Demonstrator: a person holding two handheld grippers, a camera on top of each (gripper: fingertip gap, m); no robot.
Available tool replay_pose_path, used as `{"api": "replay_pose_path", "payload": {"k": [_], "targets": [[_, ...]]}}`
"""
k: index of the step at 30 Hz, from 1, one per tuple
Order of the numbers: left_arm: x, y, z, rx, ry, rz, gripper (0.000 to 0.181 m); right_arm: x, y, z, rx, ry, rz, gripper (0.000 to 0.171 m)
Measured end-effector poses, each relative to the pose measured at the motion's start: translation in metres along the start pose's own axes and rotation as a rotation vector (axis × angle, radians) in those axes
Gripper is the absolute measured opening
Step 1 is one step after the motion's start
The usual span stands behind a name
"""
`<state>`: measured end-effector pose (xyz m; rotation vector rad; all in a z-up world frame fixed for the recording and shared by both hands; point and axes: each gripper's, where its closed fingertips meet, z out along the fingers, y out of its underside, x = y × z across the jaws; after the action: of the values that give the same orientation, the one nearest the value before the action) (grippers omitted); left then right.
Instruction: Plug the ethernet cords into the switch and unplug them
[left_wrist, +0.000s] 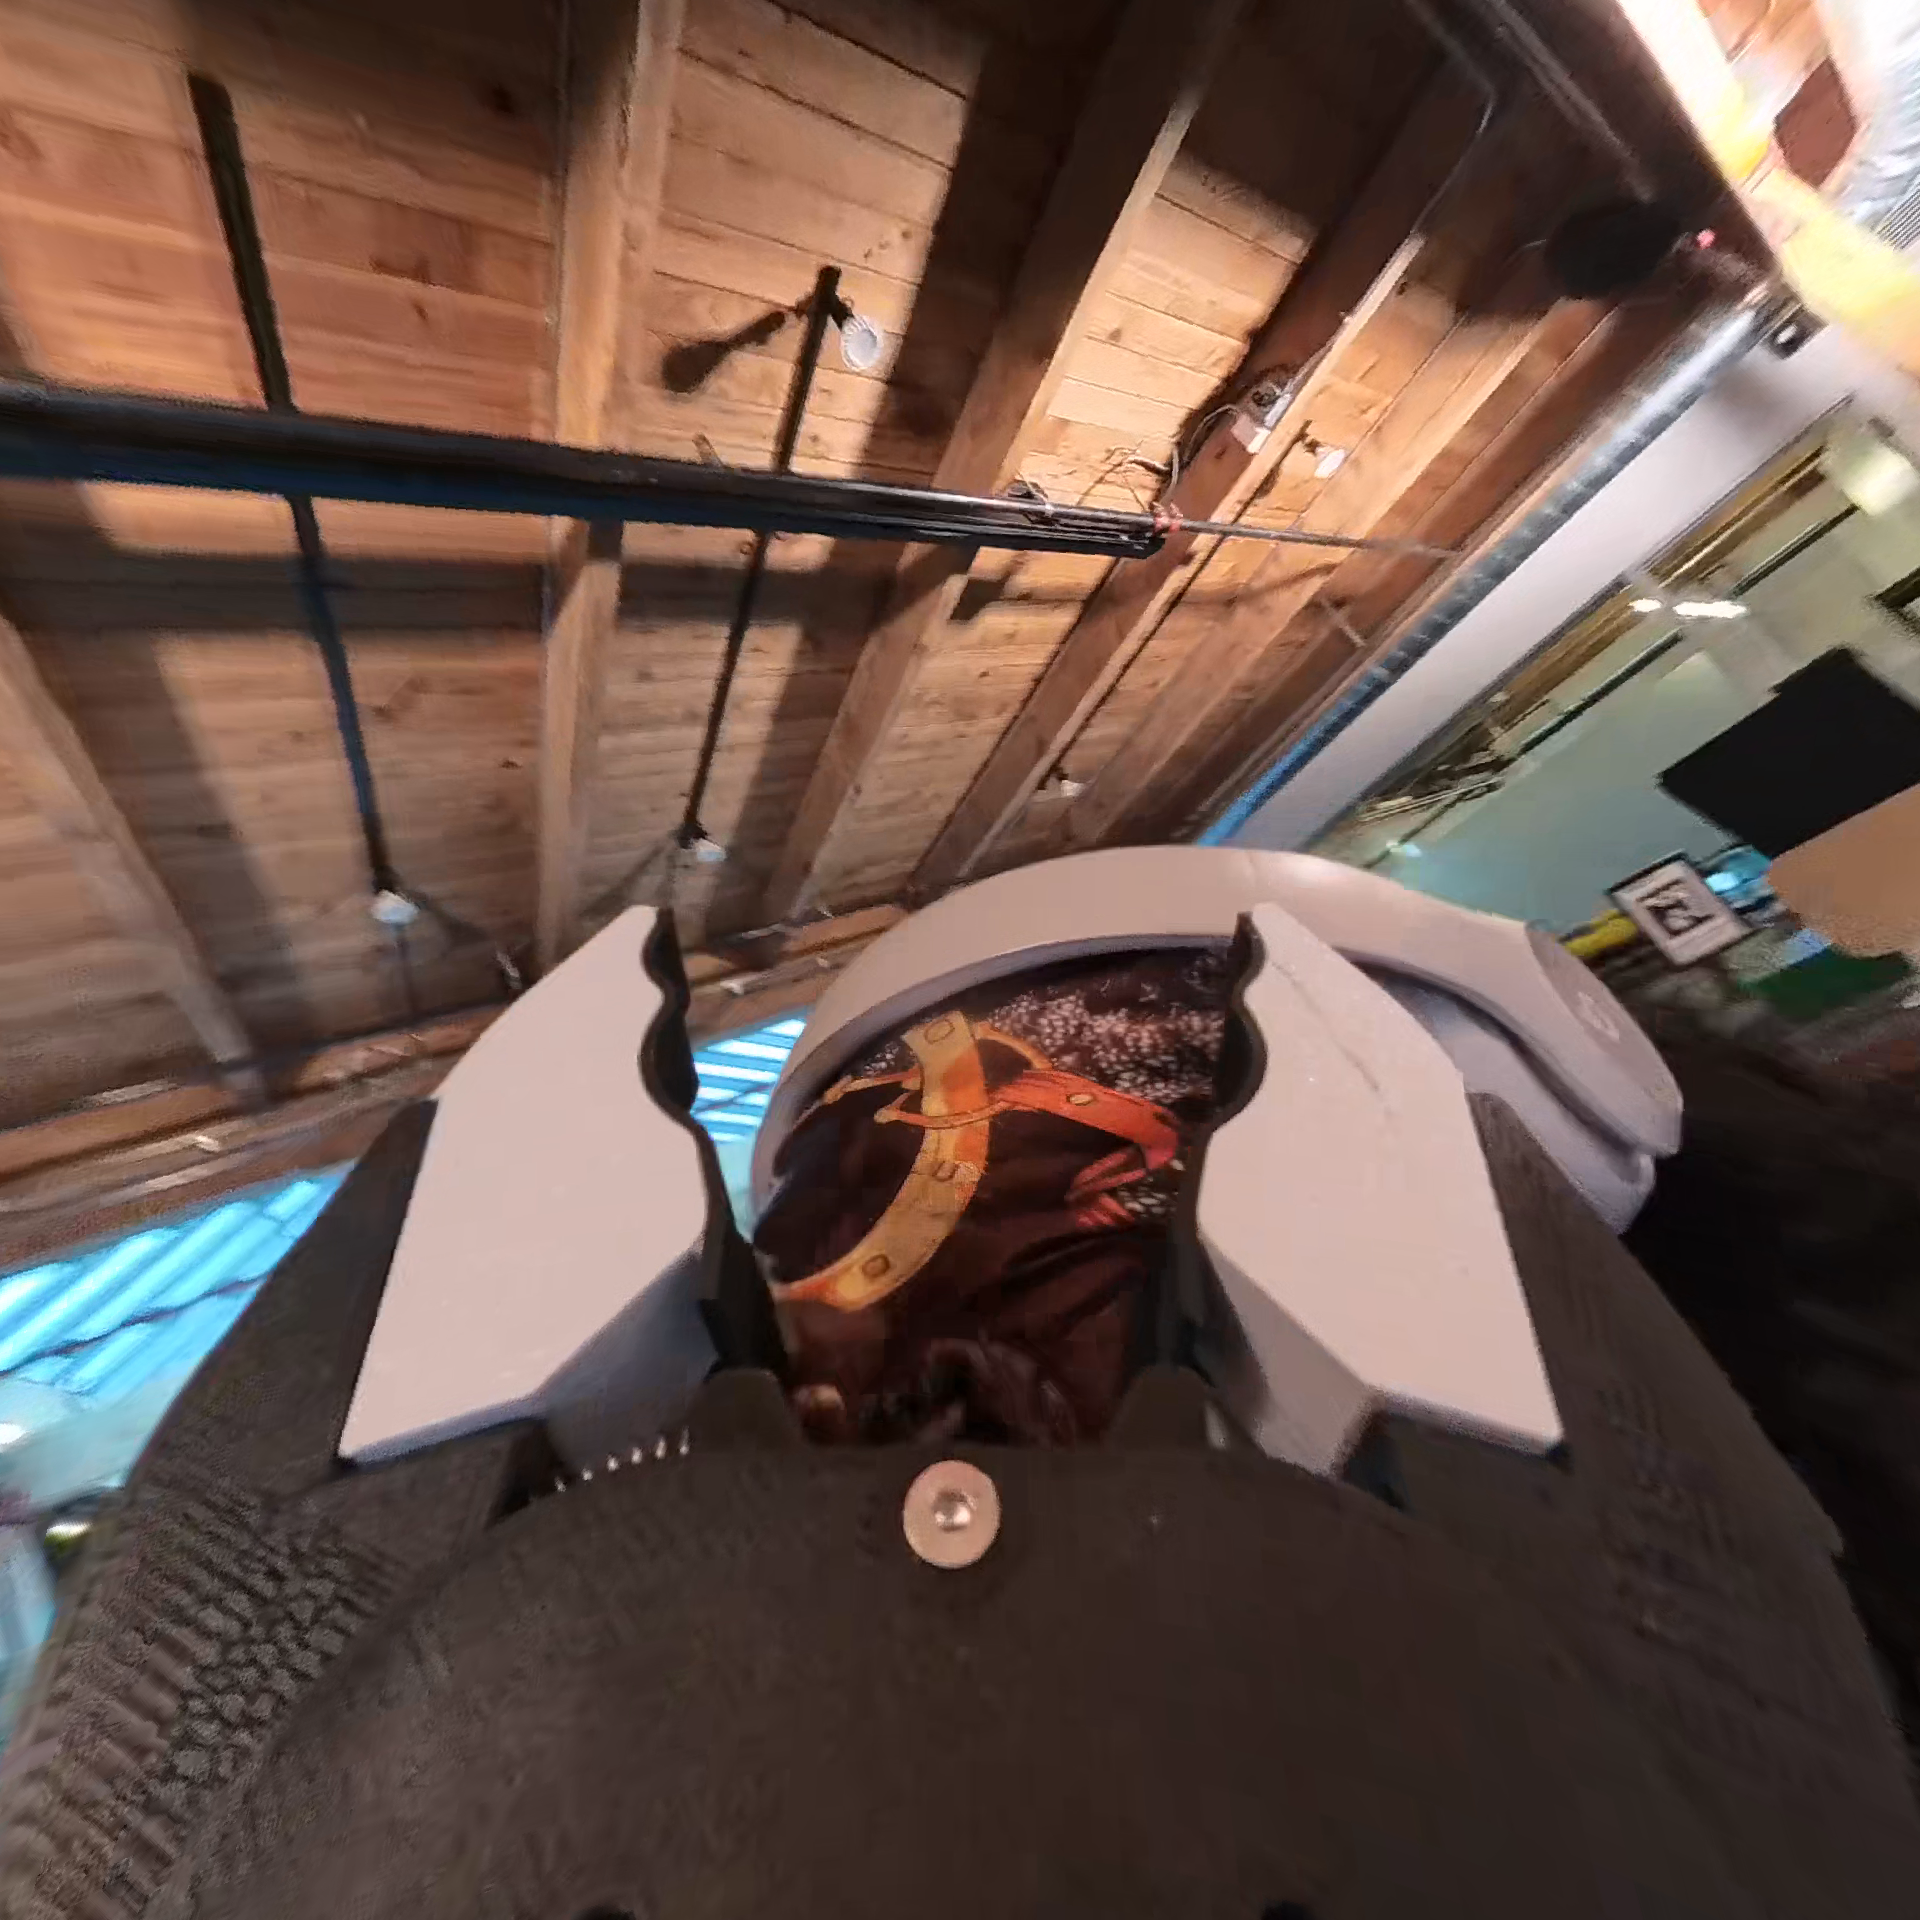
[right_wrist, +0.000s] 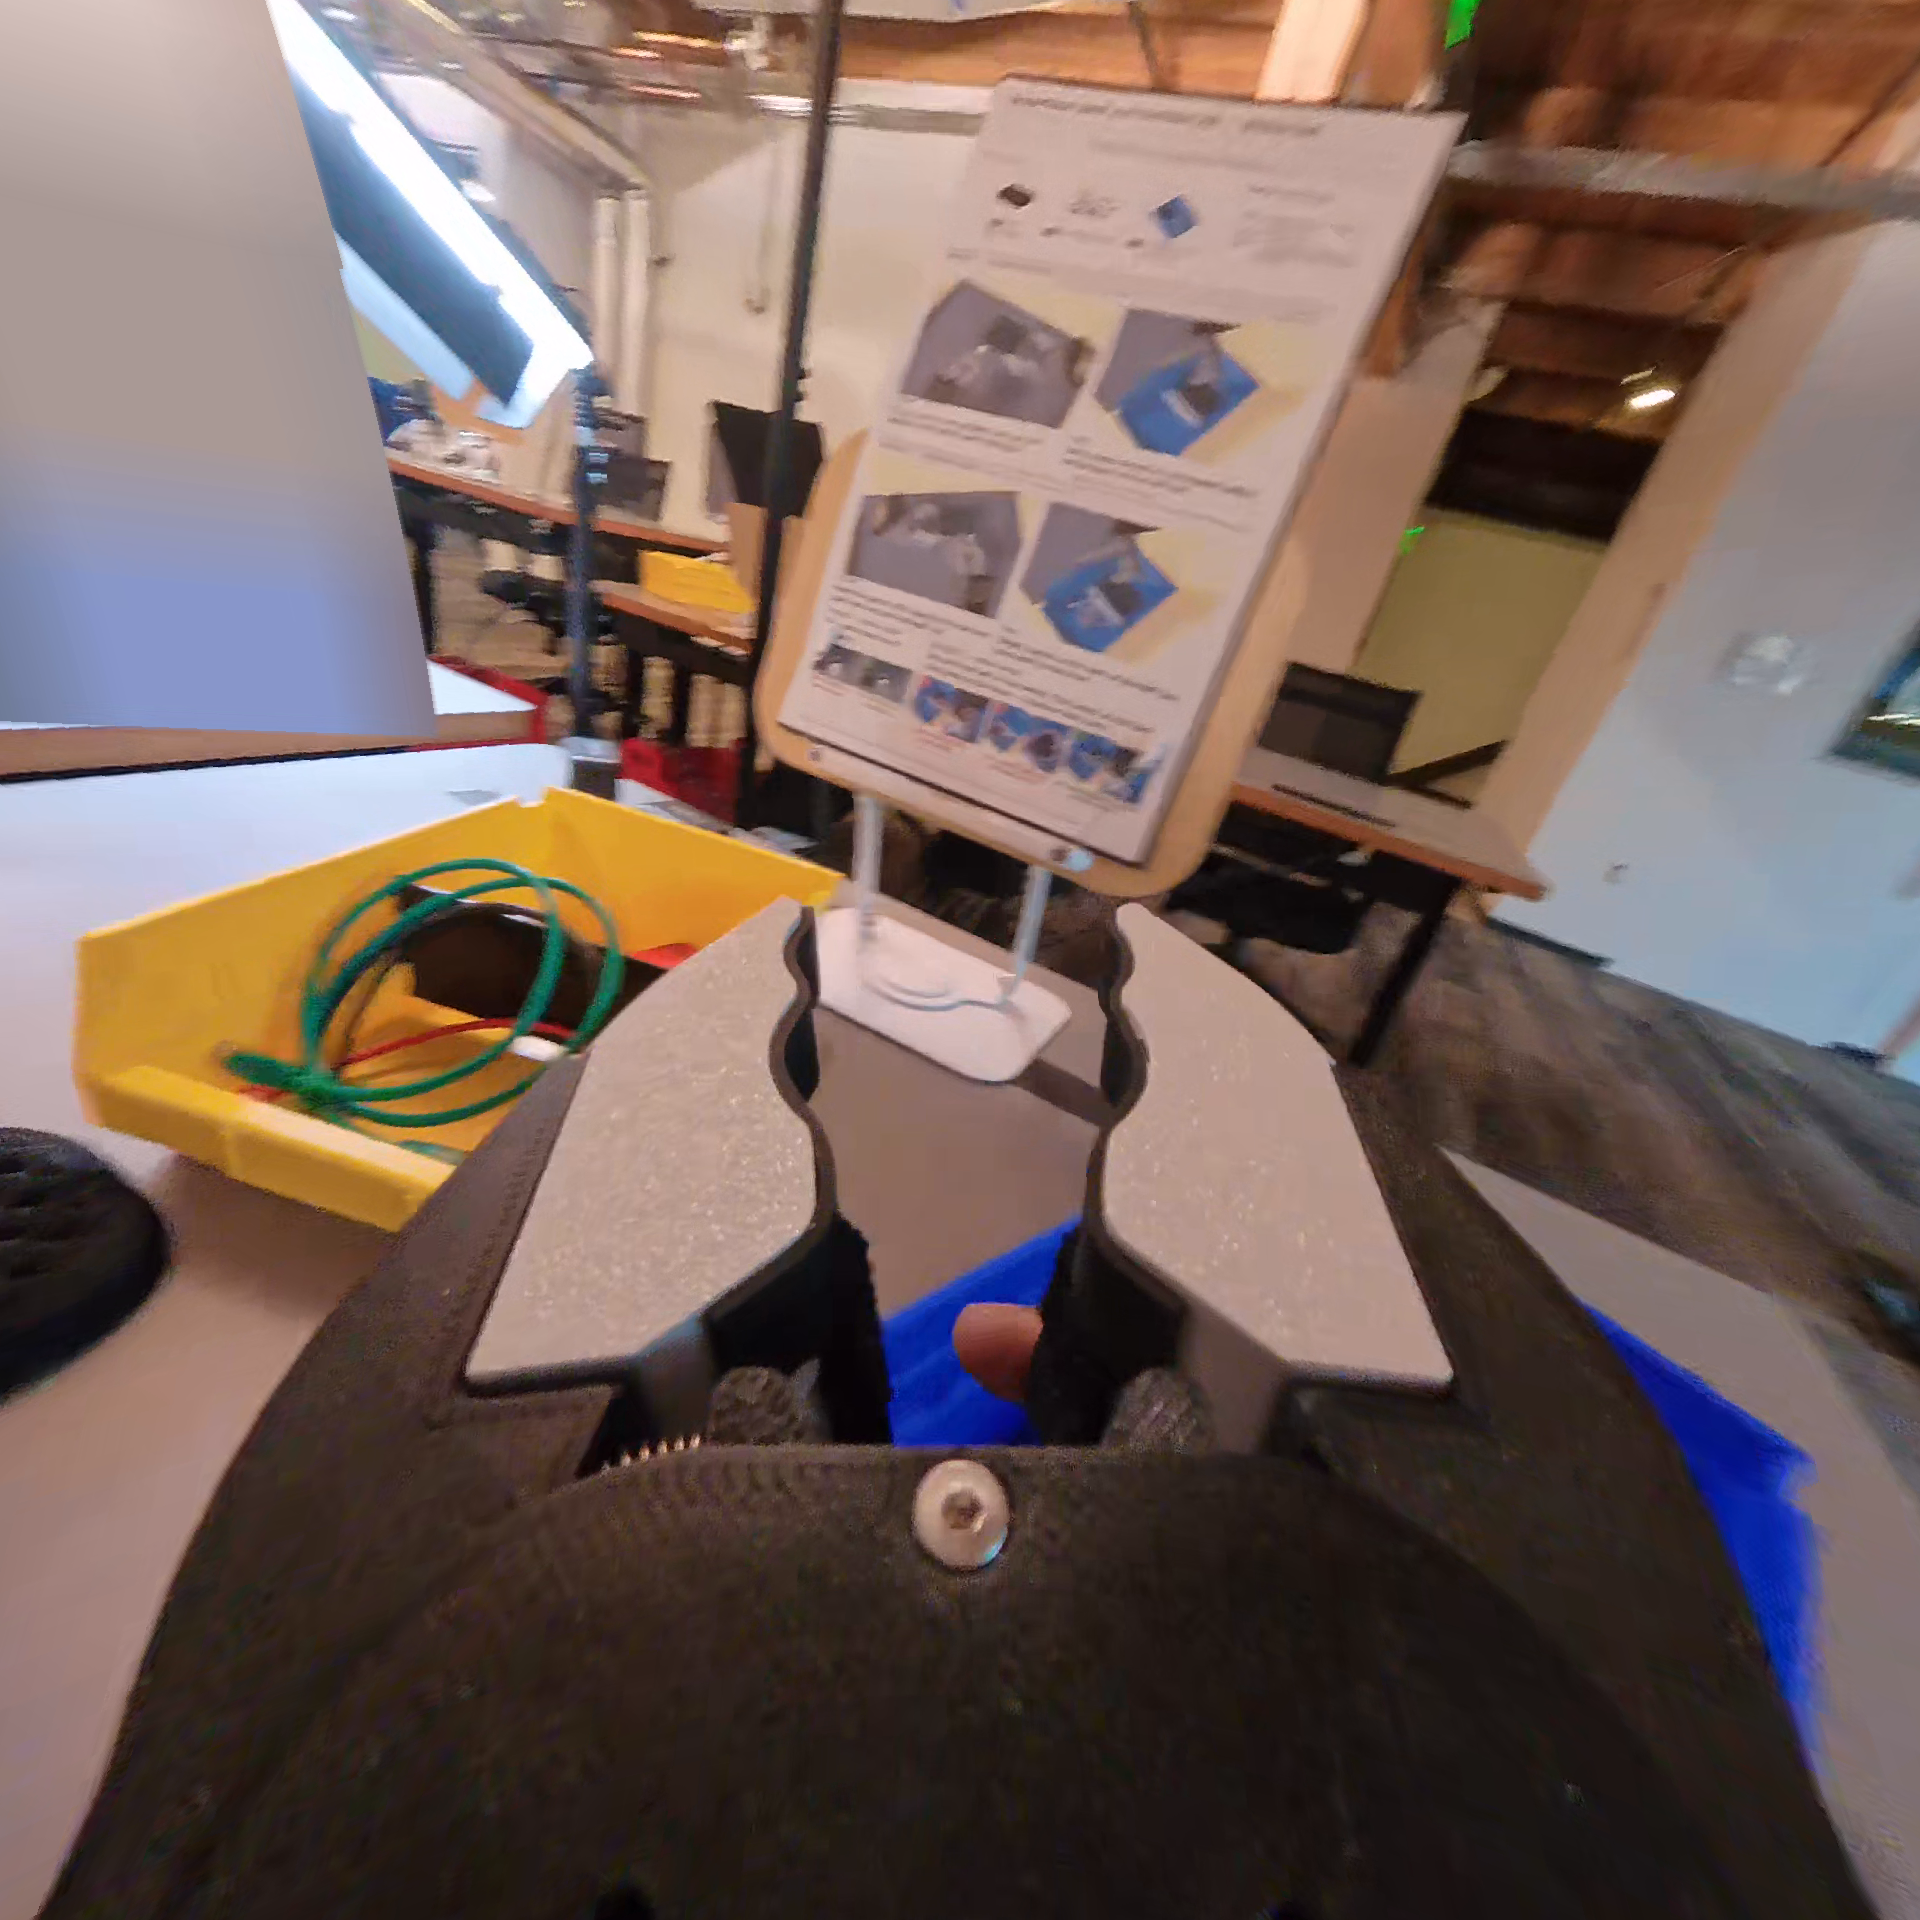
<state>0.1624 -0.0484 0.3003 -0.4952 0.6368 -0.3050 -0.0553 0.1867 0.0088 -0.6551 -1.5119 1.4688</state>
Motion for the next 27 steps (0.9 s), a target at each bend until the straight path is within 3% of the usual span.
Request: {"api": "replay_pose_path", "payload": {"k": [1, 4, 7, 10, 13, 17, 23, 27], "targets": [[-0.001, -0.016, -0.011, 0.019, -0.048, 0.053, 0.099, -0.013, 0.003, 0.01, -0.009, -0.068, 0.024, 0.052], [-0.021, -0.06, -0.086, 0.052, -0.489, 0.282, 0.092, -0.056, 0.033, 0.038, -0.111, -0.21, 0.077, 0.057], [-0.033, -0.064, -0.225, -0.123, -1.078, 0.446, 0.087, -0.096, 0.074, 0.064, -0.234, -0.286, 0.081, 0.065], [-0.016, -0.015, -0.359, -0.372, -1.466, 0.274, 0.084, -0.117, 0.111, 0.086, -0.385, -0.29, 0.087, 0.069], [0.009, 0.047, -0.433, -0.504, -1.628, 0.017, 0.084, -0.127, 0.134, 0.096, -0.508, -0.286, 0.095, 0.073], [0.04, 0.099, -0.493, -0.843, -1.859, 0.012, 0.084, -0.137, 0.148, 0.105, -0.561, -0.283, 0.146, 0.07], [0.061, 0.15, -0.509, -1.204, -1.89, 0.102, 0.075, -0.15, 0.166, 0.097, -0.568, -0.323, 0.049, 0.057], [0.057, 0.129, -0.514, -1.289, -2.022, 0.388, 0.051, -0.159, 0.161, 0.093, -0.541, -0.417, -0.014, 0.037]]}}
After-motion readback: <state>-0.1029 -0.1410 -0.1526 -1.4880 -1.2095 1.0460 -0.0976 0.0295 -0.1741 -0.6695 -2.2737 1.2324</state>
